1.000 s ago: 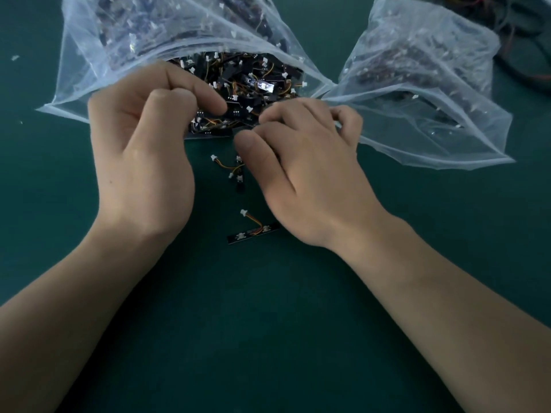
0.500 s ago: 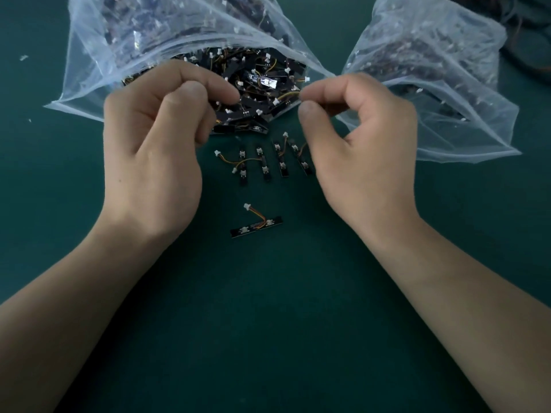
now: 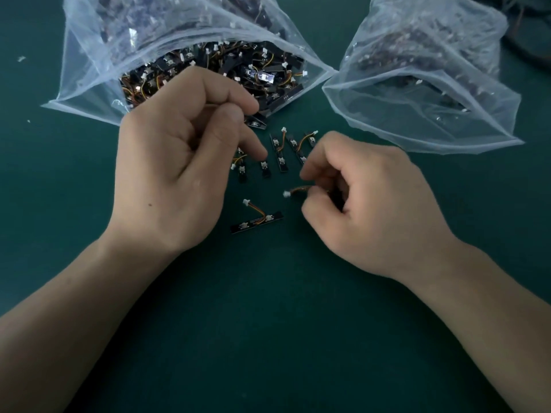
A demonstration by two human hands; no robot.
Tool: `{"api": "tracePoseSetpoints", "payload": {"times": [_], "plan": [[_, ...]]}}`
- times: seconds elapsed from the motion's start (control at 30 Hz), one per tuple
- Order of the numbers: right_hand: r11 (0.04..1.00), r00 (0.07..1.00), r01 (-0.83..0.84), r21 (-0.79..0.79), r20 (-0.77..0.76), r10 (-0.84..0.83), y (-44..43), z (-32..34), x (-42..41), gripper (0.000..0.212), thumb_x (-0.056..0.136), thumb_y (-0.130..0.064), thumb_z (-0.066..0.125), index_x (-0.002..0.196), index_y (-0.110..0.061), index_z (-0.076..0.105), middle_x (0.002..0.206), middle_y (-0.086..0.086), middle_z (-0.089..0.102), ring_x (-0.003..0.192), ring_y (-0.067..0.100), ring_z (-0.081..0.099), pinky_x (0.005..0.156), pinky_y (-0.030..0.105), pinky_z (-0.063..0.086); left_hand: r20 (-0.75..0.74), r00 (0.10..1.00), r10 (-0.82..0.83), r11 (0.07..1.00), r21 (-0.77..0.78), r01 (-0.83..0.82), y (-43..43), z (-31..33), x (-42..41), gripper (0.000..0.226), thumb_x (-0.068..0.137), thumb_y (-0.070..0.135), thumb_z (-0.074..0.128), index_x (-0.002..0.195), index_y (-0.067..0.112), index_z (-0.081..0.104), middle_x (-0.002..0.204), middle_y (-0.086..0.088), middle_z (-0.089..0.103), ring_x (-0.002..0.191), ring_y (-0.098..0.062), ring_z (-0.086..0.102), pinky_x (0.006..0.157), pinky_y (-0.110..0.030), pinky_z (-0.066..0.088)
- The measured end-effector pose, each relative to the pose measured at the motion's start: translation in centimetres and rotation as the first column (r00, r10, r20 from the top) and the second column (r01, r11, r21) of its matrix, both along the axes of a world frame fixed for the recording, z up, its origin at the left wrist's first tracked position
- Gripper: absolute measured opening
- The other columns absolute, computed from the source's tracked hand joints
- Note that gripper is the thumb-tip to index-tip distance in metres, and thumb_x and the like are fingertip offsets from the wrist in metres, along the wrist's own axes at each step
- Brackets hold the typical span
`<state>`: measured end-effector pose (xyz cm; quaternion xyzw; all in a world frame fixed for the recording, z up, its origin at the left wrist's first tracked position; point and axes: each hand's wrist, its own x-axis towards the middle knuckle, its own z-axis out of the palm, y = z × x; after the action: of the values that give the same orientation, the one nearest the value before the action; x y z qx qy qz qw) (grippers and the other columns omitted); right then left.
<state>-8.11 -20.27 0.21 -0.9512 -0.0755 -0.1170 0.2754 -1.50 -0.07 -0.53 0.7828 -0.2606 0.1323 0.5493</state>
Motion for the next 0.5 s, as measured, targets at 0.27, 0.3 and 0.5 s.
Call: {"api": "tracePoseSetpoints", "payload": {"times": [0.27,0.3,0.5], "plan": [[0.999,1.0,0.003,0.041,0.031,-0.004,-1.6,0.4,0.4,0.021,0.096,-0.036,0.053,0.086,-0.025,0.068,0.051,-0.009,0.053,0.05,0.014,0.054,0.049,0.029,0.035,0.064,0.998,0.014,0.995,0.093,-0.019,-0.2,0.3,-0.6,0.02,0.106,0.007,0.056,0.106,0.018,0.072,0.087,0.008,0.072,0.069,-0.017,0.06,0.062,-0.033,0.045],[0.997,1.0,0.001,0.076,0.028,-0.003,-1.8,0.2,0.4,0.02,0.096,-0.032,0.055,0.085,-0.024,0.069,0.049,-0.01,0.052,0.049,0.016,0.053,0.049,0.028,0.032,0.097,0.995,0.033,0.993,0.111,-0.044,-0.2,0.4,-0.6,0.02,0.105,0.006,0.058,0.105,0.019,0.073,0.089,0.004,0.069,0.073,-0.012,0.058,0.068,-0.025,0.044],[0.997,0.998,-0.051,0.049,-0.024,0.052,-1.9,-0.1,0.4,0.01,0.091,-0.029,0.062,0.089,-0.027,0.071,0.056,-0.01,0.058,0.055,0.015,0.056,0.052,0.029,0.041,0.057,0.993,0.106,0.992,0.063,-0.109,0.1,0.3,-0.1,0.015,0.105,0.016,0.063,0.109,0.023,0.076,0.075,0.021,0.061,0.061,-0.002,0.05,0.062,-0.011,0.034]]}}
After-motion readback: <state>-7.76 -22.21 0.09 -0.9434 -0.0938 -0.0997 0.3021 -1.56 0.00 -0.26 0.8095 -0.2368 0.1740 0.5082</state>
